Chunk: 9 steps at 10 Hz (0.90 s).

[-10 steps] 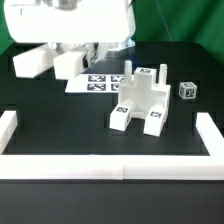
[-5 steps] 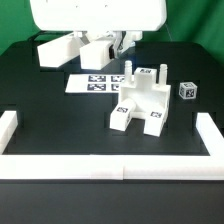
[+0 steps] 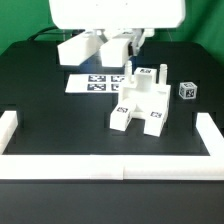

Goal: Assemble chair

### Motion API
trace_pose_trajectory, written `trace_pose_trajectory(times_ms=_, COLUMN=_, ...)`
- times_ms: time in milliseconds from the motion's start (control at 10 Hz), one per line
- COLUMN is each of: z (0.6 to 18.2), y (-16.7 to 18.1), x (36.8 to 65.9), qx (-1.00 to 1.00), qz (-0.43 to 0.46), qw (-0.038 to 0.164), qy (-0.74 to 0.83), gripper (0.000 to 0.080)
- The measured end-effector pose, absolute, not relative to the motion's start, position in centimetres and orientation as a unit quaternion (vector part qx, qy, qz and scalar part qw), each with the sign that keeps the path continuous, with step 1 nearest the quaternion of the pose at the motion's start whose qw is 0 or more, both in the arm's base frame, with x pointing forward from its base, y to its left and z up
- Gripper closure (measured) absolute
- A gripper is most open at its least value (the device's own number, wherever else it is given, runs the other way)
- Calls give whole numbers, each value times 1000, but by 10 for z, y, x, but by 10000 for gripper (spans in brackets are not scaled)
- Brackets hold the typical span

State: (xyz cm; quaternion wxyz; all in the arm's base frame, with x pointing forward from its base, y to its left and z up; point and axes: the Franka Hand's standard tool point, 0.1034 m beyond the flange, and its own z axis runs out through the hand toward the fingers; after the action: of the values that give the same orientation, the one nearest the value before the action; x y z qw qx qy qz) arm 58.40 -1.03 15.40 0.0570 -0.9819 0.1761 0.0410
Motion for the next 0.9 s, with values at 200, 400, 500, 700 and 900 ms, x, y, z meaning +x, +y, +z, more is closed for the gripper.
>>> trace_pose_trajectory(times_ms=200, z=144, y=2, x=580, qx=-980, qz=29, qw=54, qy=192, gripper=511)
trace_pose_trajectory(times_ms=400, z=144, y=0, x=580, qx=-980, qz=30, qw=54, qy=187, gripper=511)
trace_pose_trajectory(times_ms=500, z=142, y=1, x=580, qx=-980, qz=29, qw=53, qy=189, gripper=511)
trace_pose_trajectory(times_ms=700, z=136, y=21, x=568, qx=-972, qz=26, qw=49, qy=227, gripper=511)
trace_pose_trajectory(times_ms=900, z=132, y=46, x=564, qx=-970, qz=31, qw=47, qy=235, gripper=511)
